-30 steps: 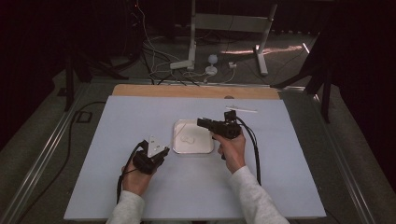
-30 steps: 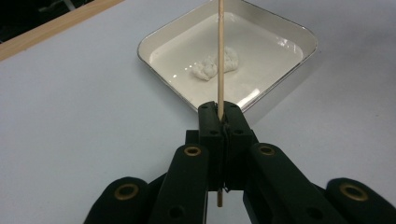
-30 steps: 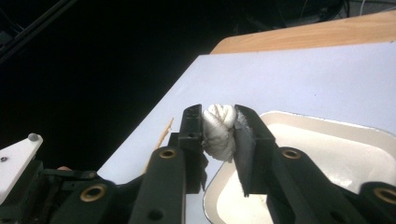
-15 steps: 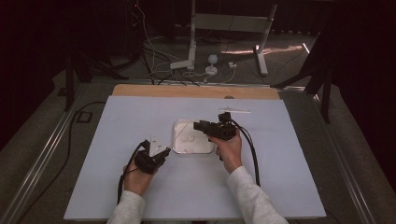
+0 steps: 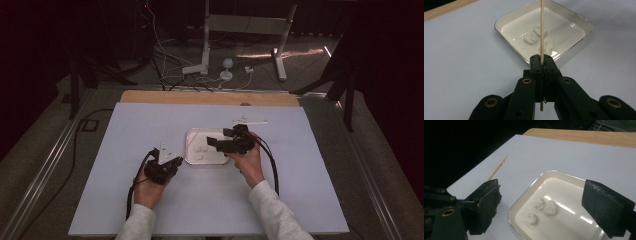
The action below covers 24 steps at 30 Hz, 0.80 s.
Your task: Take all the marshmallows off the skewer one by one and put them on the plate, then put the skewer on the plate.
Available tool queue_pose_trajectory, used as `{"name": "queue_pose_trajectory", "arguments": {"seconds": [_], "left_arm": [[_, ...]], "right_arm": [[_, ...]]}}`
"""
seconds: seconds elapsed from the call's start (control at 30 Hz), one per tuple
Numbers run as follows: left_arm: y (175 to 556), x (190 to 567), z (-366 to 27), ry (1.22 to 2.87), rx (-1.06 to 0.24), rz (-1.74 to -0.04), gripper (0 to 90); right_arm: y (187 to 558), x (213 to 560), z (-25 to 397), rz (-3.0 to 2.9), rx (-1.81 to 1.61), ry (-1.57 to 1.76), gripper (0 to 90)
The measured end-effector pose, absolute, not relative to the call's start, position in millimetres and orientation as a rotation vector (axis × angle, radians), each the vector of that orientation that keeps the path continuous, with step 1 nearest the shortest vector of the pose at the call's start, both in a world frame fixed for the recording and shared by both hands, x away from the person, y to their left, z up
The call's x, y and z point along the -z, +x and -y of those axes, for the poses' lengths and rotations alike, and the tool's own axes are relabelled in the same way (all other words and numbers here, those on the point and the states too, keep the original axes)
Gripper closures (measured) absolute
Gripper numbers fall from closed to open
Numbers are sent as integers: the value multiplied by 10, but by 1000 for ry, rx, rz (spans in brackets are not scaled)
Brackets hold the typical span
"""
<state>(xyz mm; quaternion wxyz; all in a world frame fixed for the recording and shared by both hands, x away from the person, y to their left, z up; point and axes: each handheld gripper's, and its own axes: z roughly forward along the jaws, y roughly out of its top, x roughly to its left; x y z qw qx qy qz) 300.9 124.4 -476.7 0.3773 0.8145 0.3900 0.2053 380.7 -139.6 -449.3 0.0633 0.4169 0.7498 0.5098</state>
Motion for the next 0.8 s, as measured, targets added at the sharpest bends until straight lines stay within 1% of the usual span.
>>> {"name": "queue_pose_trajectory", "arguments": {"seconds": [0.1,0.3,0.8], "left_arm": [[3046,4737,-1206,2072,-519,-1002,896],[3127,4679,-1104,2057,-512,-1020,895],[3321,4668,-974,2022,-453,-1066,894]], "right_arm": [[3781,4488,1408,-2276,-1511,1230,92],[3737,4491,1444,-2283,-1457,1212,57],[3637,4571,1635,-2271,-1425,1222,42]]}}
